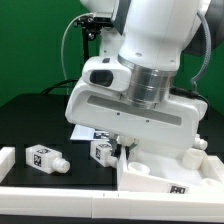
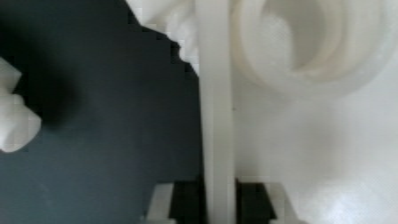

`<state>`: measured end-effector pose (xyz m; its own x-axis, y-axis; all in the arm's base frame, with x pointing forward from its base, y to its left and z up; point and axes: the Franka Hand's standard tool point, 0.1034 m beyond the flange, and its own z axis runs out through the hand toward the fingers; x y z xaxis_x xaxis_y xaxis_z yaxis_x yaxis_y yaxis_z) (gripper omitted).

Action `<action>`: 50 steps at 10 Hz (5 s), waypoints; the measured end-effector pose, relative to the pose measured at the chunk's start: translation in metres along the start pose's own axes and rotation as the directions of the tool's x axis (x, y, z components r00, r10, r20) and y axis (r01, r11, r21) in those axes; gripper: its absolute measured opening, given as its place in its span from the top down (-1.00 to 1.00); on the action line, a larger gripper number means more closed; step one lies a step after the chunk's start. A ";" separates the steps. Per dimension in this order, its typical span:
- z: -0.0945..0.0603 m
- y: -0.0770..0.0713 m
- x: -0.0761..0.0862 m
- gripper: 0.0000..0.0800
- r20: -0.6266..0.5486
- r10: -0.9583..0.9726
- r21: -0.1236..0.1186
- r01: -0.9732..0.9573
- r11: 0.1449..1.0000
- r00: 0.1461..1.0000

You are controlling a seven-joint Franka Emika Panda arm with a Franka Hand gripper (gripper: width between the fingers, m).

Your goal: Assemble square table

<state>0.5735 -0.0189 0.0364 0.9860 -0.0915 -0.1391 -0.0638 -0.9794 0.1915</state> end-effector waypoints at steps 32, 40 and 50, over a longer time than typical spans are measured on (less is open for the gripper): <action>0.010 0.019 -0.001 0.86 -0.041 -0.015 0.051 0.017 0.999 0.999; 0.018 0.000 -0.002 0.57 -0.049 0.010 0.037 -0.009 0.999 0.999; -0.035 -0.009 -0.016 -0.62 -0.029 -0.002 0.066 0.004 0.998 1.000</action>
Offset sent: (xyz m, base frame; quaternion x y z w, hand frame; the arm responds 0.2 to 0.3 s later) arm -0.0118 0.0001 -0.0155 -0.0045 0.0152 0.0080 0.9998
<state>0.5633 -0.0019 0.0709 0.9902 -0.0838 -0.1113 -0.0695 -0.9895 0.1267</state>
